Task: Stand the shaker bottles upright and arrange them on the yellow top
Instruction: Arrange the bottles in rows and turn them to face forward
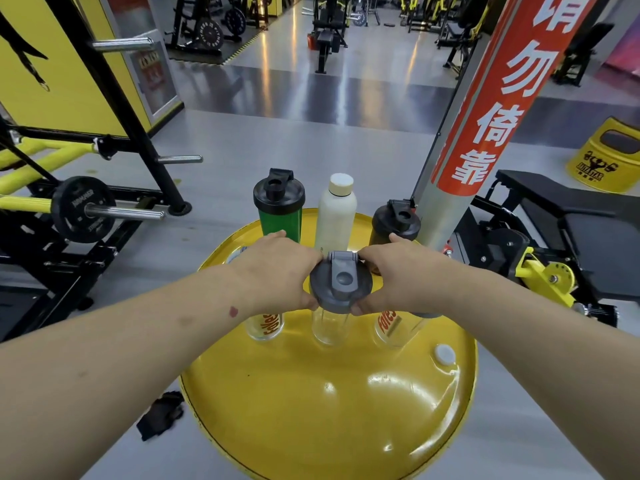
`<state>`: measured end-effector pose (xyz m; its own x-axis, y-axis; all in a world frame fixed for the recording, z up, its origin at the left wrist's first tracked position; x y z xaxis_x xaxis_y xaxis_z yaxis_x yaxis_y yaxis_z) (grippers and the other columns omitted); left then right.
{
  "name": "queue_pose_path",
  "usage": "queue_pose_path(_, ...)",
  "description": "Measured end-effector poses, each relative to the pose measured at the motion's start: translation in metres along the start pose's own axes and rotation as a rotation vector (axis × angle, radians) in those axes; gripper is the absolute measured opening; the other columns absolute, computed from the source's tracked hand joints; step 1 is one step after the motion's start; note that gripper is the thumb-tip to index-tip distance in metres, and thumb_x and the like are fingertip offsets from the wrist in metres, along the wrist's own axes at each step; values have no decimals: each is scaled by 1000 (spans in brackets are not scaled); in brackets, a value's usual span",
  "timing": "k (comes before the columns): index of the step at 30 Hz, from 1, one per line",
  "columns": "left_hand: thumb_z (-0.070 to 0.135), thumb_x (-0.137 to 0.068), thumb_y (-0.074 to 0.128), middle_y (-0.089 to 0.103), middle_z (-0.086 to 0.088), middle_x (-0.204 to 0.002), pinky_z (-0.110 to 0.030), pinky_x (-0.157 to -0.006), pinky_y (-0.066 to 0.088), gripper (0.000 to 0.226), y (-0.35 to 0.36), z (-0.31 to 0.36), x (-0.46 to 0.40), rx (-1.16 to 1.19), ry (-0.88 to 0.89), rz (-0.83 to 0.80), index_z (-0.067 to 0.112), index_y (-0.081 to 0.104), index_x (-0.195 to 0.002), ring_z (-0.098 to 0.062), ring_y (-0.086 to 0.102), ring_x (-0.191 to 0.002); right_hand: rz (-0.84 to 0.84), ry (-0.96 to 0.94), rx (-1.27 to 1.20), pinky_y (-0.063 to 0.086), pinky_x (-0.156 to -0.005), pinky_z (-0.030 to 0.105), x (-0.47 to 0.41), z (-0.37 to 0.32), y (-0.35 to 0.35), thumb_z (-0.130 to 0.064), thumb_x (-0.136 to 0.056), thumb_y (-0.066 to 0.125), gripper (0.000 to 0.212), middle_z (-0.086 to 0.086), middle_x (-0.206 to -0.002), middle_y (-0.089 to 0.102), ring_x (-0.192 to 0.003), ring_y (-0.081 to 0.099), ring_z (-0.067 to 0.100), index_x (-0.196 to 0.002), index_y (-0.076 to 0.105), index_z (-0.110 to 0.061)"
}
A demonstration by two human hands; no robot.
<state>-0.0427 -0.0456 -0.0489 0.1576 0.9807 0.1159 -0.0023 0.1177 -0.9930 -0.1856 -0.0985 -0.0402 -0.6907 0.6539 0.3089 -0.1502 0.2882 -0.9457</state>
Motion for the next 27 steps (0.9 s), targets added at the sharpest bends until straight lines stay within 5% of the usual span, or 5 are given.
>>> queue_pose_path(6, 32, -81, 57, 60, 2, -89, -44, -75, 55, 33, -32, 20, 1, 120, 47, 26, 21, 53, -112, -22, 57, -86, 77, 60, -99, 38, -117, 40, 26, 21, -30, -66, -75, 77, 107, -2, -156, 51, -140, 46, 23, -161, 30, -23)
queue_pose_path(13, 58, -81, 64, 61, -3, -125, -44, -96, 49, 70, -29, 89, -27, 45, 152, -34, 15, 48, -135, -25, 56, -120, -47, 158, -222, 43, -114, 39, 55, 70, -15, -56, -64, 90, 126, -3, -165, 36, -148, 40, 23, -164, 19, -27)
queue_pose_path(19, 19, -84, 56, 67, 1, -117, -44, -88, 56, 36, -27, 103, -59, 573, -10, 6, 21, 57, -120, -24, 63, -108, -113, 239, -540, 49, -112, 43, 62, 115, 10, -55, -60, 93, 121, -8, -156, 47, -136, 54, 19, -159, 26, -34)
queue_pose_path(24, 22, -96, 54, 65, -14, -128, -38, -94, 48, 17, -28, 96, -67, 553, -287, -175, 14, 62, -83, -28, 57, -120, -198, 346, -1025, 58, -102, 44, 60, 131, 27, -14, -83, 74, 72, 6, -138, 64, -123, 66, 26, -150, 47, -18)
queue_pose_path(27, 22, -95, 57, 63, -18, -105, -38, -85, 52, 14, -17, 92, -71, 788, -389, -211, 14, 59, -84, -31, 60, -96, -124, 430, -1217, 64, -89, 46, 57, 135, 28, -9, -99, 62, 29, 13, -122, 73, -105, 76, 33, -127, 64, -13)
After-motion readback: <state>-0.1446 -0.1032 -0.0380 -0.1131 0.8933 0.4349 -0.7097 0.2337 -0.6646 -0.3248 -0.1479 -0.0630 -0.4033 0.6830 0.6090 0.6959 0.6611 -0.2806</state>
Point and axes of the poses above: each hand's wrist, its own x-axis away from the middle knuckle, its own y-axis out of the palm, z = x × y, the point moved 7 cm from there along -x, towards the middle knuckle
